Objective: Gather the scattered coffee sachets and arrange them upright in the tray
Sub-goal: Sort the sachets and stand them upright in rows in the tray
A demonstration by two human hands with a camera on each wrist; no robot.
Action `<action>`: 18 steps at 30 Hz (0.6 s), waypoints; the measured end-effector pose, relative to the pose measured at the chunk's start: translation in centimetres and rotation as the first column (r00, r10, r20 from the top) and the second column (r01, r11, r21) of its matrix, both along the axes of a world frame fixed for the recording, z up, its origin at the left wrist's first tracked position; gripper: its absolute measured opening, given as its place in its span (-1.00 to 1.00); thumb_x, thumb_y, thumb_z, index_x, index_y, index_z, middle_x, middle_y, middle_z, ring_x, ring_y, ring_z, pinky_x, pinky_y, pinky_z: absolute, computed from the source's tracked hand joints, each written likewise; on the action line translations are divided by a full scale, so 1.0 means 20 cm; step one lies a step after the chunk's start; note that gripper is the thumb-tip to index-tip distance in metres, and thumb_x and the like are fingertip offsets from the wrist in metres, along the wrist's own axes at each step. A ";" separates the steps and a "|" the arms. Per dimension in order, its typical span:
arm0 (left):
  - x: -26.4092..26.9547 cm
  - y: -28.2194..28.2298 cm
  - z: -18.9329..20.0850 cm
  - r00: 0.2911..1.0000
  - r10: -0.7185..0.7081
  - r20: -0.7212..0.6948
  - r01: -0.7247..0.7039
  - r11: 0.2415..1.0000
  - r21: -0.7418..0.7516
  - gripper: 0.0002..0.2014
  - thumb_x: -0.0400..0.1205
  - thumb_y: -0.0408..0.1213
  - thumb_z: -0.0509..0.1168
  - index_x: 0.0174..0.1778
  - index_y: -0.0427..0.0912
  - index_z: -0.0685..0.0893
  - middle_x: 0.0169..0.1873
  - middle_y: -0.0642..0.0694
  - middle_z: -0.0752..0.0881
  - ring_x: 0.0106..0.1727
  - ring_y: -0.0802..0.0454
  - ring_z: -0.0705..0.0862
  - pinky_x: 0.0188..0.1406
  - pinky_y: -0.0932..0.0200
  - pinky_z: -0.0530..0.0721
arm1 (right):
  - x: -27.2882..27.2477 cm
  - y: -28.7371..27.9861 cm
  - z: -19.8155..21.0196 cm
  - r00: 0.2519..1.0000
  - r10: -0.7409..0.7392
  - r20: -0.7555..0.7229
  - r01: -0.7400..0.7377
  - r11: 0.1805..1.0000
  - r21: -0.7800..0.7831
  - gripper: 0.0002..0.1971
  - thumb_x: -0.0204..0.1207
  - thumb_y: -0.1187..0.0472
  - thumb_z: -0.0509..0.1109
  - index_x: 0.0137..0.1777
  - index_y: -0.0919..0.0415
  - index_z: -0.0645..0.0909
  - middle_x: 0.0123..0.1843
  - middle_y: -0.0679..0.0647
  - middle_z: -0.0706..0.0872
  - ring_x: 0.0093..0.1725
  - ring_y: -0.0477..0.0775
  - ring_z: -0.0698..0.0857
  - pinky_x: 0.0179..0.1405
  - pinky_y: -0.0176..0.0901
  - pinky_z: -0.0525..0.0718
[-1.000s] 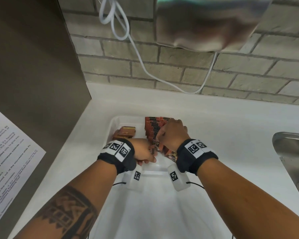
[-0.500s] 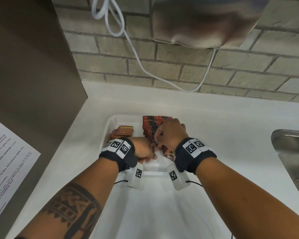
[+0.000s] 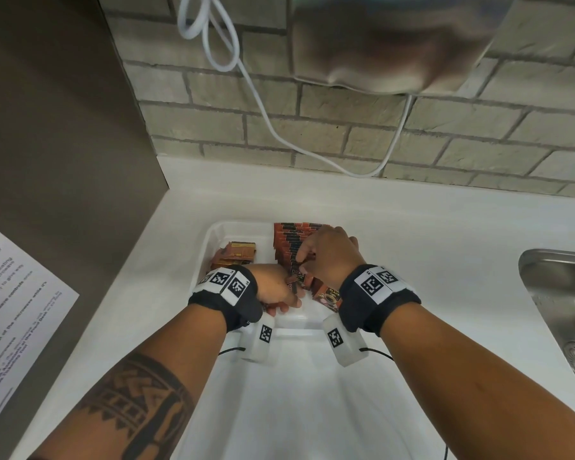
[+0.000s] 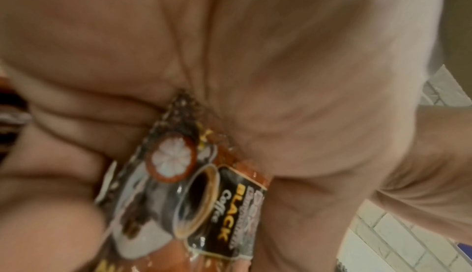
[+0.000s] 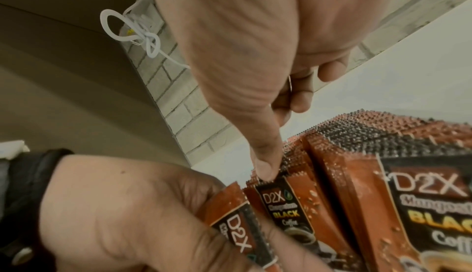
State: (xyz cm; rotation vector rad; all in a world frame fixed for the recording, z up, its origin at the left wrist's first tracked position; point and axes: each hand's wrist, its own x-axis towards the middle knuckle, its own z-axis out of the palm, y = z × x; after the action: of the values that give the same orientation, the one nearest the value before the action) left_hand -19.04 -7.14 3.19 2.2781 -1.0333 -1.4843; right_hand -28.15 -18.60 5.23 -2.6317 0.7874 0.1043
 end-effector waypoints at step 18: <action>0.09 0.22 0.09 0.751 0.124 -0.649 -0.421 0.847 -0.325 -0.62 0.62 -0.69 0.31 0.37 -0.45 0.58 0.28 -0.39 0.73 0.31 -0.21 0.74 0.26 0.02 0.75 | -0.11 0.07 0.12 0.912 -0.236 0.336 0.024 0.848 0.529 -0.91 0.49 0.23 0.59 -0.15 0.03 0.75 -0.22 -0.03 0.82 -0.26 -0.07 0.77 -0.18 -0.25 0.71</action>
State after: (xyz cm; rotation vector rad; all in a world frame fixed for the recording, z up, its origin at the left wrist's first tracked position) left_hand -17.31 -2.81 4.95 1.3917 -0.6934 -1.4876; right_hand -30.32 -17.16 7.60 -1.9878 0.6809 -0.2182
